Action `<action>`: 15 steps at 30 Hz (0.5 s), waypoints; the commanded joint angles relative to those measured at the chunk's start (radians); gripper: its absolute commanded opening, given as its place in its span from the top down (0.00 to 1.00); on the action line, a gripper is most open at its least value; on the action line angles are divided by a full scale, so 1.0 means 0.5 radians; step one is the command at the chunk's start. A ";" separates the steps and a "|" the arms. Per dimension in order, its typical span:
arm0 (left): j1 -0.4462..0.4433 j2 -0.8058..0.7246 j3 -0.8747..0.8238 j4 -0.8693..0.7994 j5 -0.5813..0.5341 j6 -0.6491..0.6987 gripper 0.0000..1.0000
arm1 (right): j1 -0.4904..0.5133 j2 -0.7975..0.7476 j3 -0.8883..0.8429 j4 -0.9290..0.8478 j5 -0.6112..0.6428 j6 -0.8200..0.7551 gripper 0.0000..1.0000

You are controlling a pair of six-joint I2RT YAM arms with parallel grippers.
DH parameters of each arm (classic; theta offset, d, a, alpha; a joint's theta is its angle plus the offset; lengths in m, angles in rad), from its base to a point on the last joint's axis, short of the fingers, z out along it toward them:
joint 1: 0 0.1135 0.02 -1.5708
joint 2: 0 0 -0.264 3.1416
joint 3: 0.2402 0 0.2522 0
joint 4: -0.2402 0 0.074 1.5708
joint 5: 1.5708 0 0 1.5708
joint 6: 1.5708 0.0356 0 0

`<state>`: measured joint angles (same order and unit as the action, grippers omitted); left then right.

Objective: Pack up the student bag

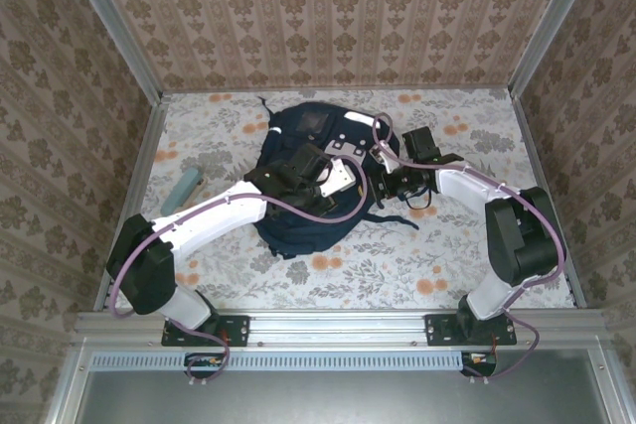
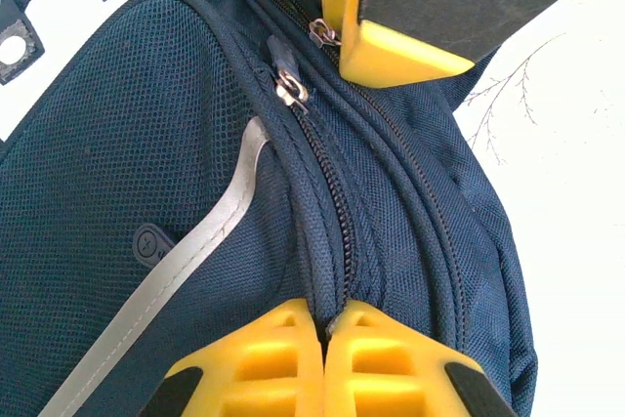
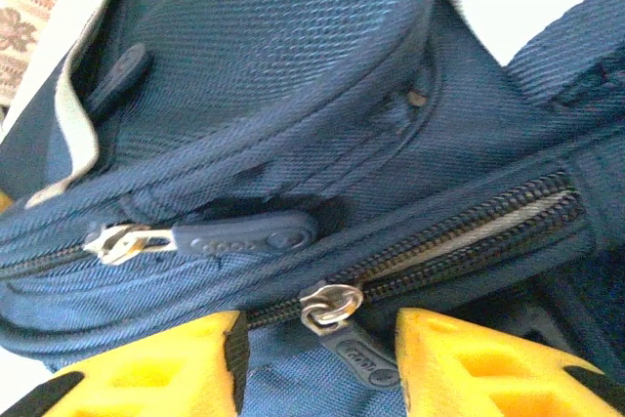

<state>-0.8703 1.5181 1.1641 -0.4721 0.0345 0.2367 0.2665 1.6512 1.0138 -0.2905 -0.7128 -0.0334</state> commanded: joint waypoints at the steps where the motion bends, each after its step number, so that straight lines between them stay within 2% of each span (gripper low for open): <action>1: 0.029 -0.091 0.018 0.067 -0.061 -0.064 0.96 | 0.004 -0.043 -0.030 -0.059 -0.154 -0.095 0.60; 7: 0.030 -0.091 0.016 0.064 -0.068 -0.065 0.96 | 0.004 -0.060 -0.042 -0.048 -0.092 -0.099 0.68; 13: 0.030 -0.093 0.011 0.071 -0.061 -0.069 0.96 | 0.008 -0.053 -0.062 -0.031 -0.075 -0.090 0.63; 15: 0.029 -0.091 0.010 0.077 -0.059 -0.075 0.96 | 0.006 -0.056 -0.059 -0.033 -0.080 -0.090 0.69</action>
<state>-0.8696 1.5173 1.1641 -0.4709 0.0345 0.2359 0.2665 1.6428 0.9947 -0.2951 -0.7383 -0.0578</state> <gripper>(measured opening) 0.050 0.329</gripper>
